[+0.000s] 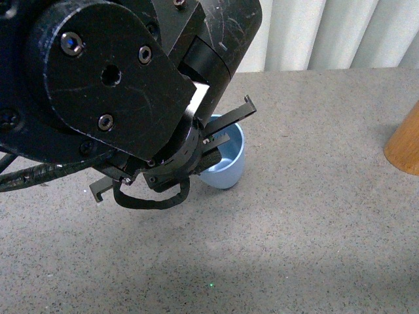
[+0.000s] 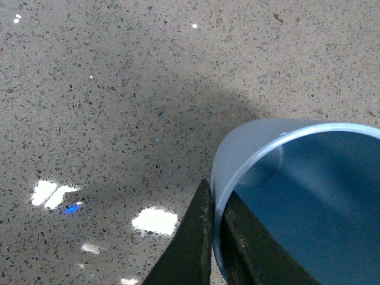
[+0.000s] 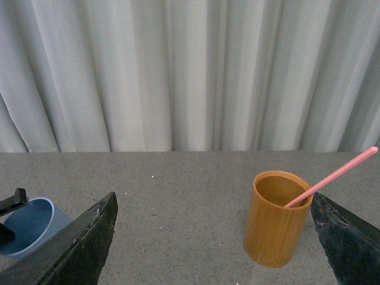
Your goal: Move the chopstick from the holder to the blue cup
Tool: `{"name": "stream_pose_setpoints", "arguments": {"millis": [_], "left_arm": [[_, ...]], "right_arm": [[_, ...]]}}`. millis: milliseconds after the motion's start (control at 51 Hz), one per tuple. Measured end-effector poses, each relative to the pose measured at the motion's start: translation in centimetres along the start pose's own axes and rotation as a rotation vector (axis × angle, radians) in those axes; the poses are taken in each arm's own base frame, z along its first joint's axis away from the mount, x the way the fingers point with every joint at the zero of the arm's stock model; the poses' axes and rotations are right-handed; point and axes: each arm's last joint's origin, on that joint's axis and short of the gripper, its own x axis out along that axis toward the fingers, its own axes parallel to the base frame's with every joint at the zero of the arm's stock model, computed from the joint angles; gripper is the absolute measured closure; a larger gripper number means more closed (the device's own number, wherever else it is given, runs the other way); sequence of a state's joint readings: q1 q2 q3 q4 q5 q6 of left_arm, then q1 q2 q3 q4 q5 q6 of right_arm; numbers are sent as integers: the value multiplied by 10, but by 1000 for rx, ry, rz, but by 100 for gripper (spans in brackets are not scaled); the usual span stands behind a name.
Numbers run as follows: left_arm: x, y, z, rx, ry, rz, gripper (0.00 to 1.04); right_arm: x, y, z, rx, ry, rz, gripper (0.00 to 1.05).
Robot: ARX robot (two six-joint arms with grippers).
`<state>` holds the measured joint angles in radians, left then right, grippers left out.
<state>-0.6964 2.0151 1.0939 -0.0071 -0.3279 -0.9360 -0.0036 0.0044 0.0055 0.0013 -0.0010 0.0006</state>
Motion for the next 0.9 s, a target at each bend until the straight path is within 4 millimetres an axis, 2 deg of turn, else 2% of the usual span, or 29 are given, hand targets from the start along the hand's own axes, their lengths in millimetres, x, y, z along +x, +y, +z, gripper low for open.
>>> {"name": "stream_pose_setpoints", "arguments": {"millis": [157, 216, 392, 706, 745, 824, 863, 902], "left_arm": [[-1, -3, 0, 17, 2, -9, 101], [-1, -3, 0, 20, 4, -13, 94], [-2, -6, 0, 27, 4, -19, 69], [-16, -15, 10, 29, -23, -51, 5], [-17, -15, 11, 52, -56, -53, 7], [-15, -7, 11, 133, -330, -63, 17], [-19, 9, 11, 184, -481, -47, 24], [-30, 34, 11, 245, -615, -73, 34]], "right_arm": [[0, 0, 0, 0, 0, 0, 9], [0, 0, 0, 0, 0, 0, 9], [0, 0, 0, 0, 0, 0, 9], [0, 0, 0, 0, 0, 0, 9], [0, 0, 0, 0, 0, 0, 9], [0, 0, 0, 0, 0, 0, 9], [0, 0, 0, 0, 0, 2, 9], [0, 0, 0, 0, 0, -2, 9]]}}
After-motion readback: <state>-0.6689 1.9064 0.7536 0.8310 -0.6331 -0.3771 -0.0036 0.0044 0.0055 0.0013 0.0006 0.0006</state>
